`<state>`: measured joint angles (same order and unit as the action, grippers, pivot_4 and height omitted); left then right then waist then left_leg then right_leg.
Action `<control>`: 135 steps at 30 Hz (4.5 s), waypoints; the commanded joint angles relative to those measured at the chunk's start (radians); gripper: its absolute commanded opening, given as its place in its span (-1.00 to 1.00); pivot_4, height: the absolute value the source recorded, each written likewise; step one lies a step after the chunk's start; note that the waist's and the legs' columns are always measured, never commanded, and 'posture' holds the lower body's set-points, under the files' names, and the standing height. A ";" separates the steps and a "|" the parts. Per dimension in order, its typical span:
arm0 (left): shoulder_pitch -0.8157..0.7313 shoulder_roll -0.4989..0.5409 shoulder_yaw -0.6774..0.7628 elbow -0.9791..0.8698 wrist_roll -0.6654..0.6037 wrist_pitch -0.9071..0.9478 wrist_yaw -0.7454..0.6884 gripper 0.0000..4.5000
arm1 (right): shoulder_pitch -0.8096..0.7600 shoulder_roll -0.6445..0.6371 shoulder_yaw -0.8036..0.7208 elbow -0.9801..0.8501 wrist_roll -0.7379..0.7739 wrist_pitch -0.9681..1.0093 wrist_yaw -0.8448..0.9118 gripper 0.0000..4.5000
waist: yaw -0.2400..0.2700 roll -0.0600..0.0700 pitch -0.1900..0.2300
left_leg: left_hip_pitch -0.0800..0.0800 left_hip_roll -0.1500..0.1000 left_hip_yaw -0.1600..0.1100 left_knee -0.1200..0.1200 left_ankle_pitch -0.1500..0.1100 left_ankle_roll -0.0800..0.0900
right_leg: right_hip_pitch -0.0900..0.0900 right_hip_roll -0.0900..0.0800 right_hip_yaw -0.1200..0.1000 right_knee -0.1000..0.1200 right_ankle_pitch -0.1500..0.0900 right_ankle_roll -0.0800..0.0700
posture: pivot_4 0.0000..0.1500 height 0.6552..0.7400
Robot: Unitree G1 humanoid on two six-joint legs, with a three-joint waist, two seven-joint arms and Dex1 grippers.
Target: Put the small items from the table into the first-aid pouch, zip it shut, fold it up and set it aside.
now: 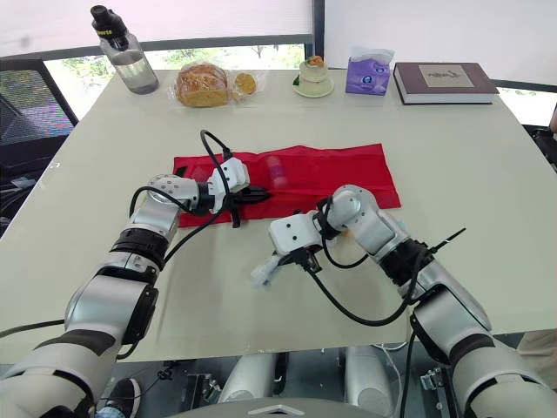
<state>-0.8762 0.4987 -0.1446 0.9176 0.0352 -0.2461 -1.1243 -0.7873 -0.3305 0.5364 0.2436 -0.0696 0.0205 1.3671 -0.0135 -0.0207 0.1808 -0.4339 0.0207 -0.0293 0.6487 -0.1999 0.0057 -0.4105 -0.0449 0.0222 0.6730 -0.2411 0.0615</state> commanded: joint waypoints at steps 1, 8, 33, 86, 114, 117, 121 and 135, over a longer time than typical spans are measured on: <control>-0.001 0.011 0.021 0.000 -0.010 -0.009 0.012 -1.00 | 0.055 -0.092 -0.163 -0.228 0.130 0.171 -0.021 -1.00 | 0.001 0.000 0.000 | 0.000 0.000 0.000 0.000 0.000 0.000 | 0.000 0.000 0.000 0.000 0.000 0.000 | 1.00 1.00; 0.013 0.004 0.013 -0.013 -0.008 -0.015 0.015 -1.00 | 0.205 -0.330 -0.422 -0.385 0.174 0.393 -0.170 -1.00 | 0.003 0.000 0.000 | 0.000 0.000 0.000 0.000 0.000 0.000 | 0.000 0.000 0.000 0.000 0.000 0.000 | 1.00 1.00; 0.008 -0.018 0.009 -0.077 -0.009 -0.043 0.024 -1.00 | 0.678 -0.556 -0.850 -0.346 0.287 0.644 -0.450 0.75 | 0.003 0.001 -0.001 | 0.000 -0.001 0.003 0.000 0.000 0.000 | 0.001 -0.001 0.003 -0.002 0.000 0.001 | 1.00 1.00; 0.081 -0.085 0.014 -0.294 -0.069 0.142 0.053 -1.00 | 0.329 -0.184 -0.377 -0.637 0.403 0.990 -0.886 -0.99 | -0.001 0.001 0.000 | 0.000 -0.001 0.001 0.001 0.000 0.000 | 0.001 -0.001 0.001 -0.001 0.000 0.000 | 1.00 1.00; 0.116 -0.129 -0.002 -0.422 -0.088 0.236 0.108 -1.00 | 0.205 0.202 -0.473 -0.397 0.291 0.972 -1.212 -0.99 | -0.002 0.001 -0.001 | 0.000 -0.001 0.000 0.000 0.000 0.000 | 0.001 -0.001 0.001 0.000 0.000 0.000 | 1.00 1.00; 0.118 -0.135 -0.006 -0.430 -0.089 0.240 0.110 -1.00 | 0.198 0.225 -0.453 -0.375 0.282 0.957 -1.213 -0.99 | -0.003 0.001 -0.001 | 0.000 -0.001 0.000 0.000 0.000 0.000 | 0.001 -0.001 0.001 0.000 0.000 0.000 | 1.00 1.00; 0.120 -0.145 -0.009 -0.443 -0.093 0.245 0.112 -1.00 | 0.168 0.292 -0.432 -0.320 0.276 0.933 -1.216 -0.99 | -0.003 0.001 -0.001 | 0.000 -0.001 0.000 0.000 0.000 0.000 | 0.001 -0.001 0.001 0.000 0.000 0.000 | 1.00 1.00; 0.114 -0.172 -0.027 -0.433 -0.089 0.239 0.110 -1.00 | 0.085 0.396 -0.497 -0.102 0.227 0.733 -1.295 -0.79 | -0.004 0.002 0.000 | 0.000 -0.001 0.001 -0.001 0.000 0.000 | 0.000 -0.001 0.001 -0.001 0.000 0.000 | 1.00 1.00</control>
<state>-0.7398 0.3328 -0.1662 0.5202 -0.0412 0.0079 -1.0078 -0.6825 0.0593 0.0440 0.1608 0.1630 0.7987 0.0762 -0.0177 -0.0190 0.1803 -0.4339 0.0196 -0.0287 0.6474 -0.2000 0.0060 -0.4105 -0.0461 0.0235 0.6722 -0.2411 0.0616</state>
